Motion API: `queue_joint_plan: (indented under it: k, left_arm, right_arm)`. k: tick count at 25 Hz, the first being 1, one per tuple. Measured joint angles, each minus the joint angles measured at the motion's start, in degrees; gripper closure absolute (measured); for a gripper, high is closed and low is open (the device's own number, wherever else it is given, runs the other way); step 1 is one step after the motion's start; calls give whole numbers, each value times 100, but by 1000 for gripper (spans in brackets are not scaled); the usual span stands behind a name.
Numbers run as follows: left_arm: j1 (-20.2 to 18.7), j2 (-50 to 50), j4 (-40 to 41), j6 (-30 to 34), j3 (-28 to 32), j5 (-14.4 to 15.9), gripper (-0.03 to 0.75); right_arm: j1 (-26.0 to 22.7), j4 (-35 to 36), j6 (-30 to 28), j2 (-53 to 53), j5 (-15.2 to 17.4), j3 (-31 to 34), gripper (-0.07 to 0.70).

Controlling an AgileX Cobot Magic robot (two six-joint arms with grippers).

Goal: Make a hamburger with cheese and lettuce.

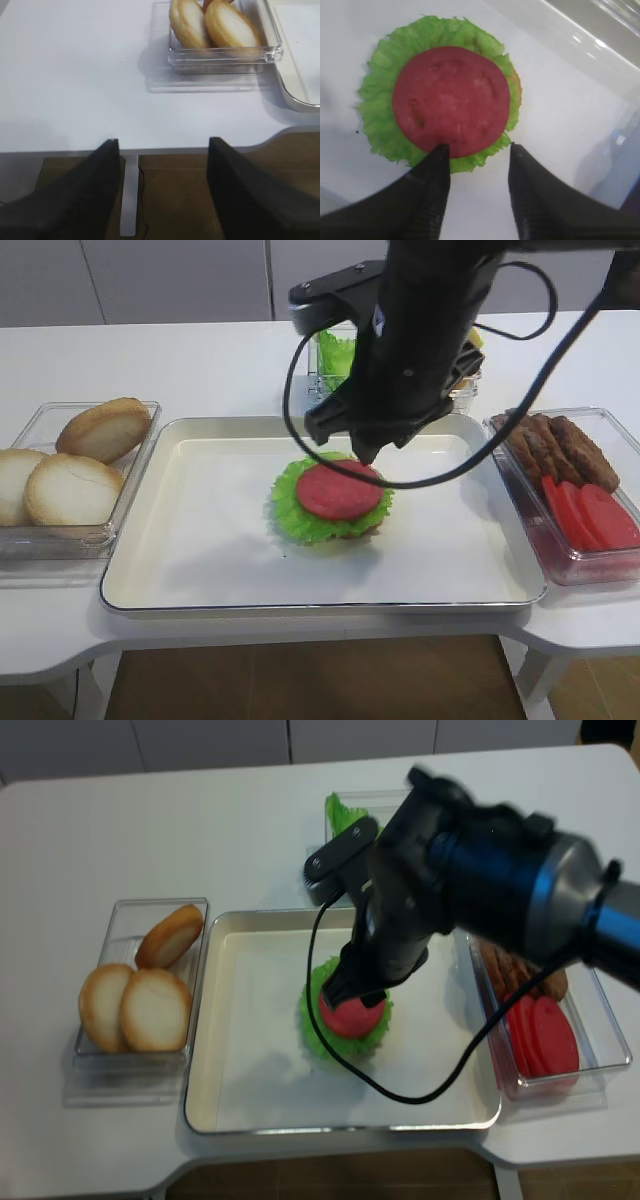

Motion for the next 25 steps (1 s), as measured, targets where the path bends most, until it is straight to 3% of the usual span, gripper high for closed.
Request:
queue_joint_plan:
  k: [5, 16, 21, 25]
  left_arm:
    - [0, 0, 0, 0, 0, 0, 300]
    - [0, 0, 0, 0, 14, 0, 300]
    - [0, 0, 0, 0, 24, 0, 300]
    - [0, 0, 0, 0, 24, 0, 300]
  right_arm:
    - [-768, 479, -183, -377, 242, 0, 318]
    - [-2357, 521, -406, -1438, 911, 0, 318]
    - [-2942, 521, -512, -1922, 1215, 12, 318]
    - [-3236, 521, -512, -2449, 1267, 438, 318]
